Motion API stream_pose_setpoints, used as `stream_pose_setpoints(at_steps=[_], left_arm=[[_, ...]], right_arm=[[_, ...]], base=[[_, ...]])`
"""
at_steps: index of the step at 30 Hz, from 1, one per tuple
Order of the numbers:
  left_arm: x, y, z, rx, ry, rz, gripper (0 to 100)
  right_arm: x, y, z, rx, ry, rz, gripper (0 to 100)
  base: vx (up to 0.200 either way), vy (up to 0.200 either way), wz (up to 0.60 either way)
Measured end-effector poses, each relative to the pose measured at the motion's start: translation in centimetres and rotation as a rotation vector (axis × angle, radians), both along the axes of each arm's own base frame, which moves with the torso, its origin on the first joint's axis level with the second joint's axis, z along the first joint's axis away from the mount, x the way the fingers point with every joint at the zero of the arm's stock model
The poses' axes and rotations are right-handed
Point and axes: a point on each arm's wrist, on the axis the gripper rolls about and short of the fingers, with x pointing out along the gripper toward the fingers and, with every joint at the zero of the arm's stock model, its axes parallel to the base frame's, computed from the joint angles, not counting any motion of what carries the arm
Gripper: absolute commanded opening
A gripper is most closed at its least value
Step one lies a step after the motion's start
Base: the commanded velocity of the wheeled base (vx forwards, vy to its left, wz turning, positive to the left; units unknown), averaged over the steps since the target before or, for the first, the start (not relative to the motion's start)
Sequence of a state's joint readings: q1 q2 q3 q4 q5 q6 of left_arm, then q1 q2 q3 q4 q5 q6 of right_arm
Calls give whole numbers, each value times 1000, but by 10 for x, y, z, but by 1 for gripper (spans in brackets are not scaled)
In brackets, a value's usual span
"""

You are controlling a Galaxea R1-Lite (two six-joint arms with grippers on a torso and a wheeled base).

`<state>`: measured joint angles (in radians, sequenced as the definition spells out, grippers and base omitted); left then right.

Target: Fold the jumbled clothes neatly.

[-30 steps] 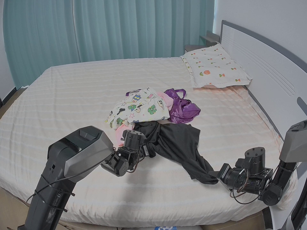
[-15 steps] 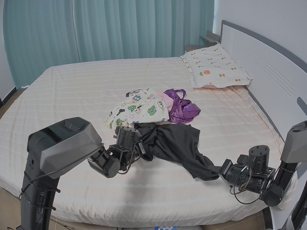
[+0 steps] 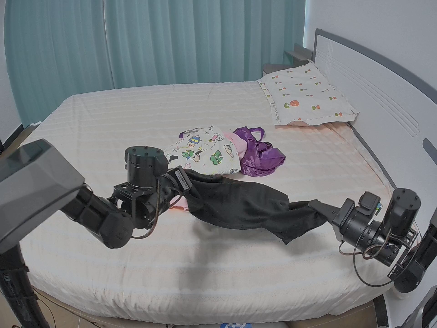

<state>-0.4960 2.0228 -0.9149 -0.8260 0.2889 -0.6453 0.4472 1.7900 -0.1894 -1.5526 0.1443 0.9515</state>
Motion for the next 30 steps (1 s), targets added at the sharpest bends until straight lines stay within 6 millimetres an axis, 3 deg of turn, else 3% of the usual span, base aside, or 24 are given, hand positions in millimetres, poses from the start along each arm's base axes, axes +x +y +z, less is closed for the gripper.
stream_pose_setpoints(at_steps=[7, 11, 18, 30], left_arm=[[-48, 24, 65, -69, -144, 4, 0], [-79, 41, 87, -94, -201, 7, 0], [-122, 64, 72, -71, -154, 5, 0], [-135, 59, 48, -179, -30, -70, 0]], right_arm=[[-17, -7, 57, 59, -270, 56, 0], [-30, -13, 77, 79, -355, 81, 0], [-42, -17, 73, 53, -320, 111, 0], [-34, -13, 42, -6, -173, 123, 0]], base=[[0, 0, 0], [0, 0, 0], [0, 0, 0], [-33, 0, 0]])
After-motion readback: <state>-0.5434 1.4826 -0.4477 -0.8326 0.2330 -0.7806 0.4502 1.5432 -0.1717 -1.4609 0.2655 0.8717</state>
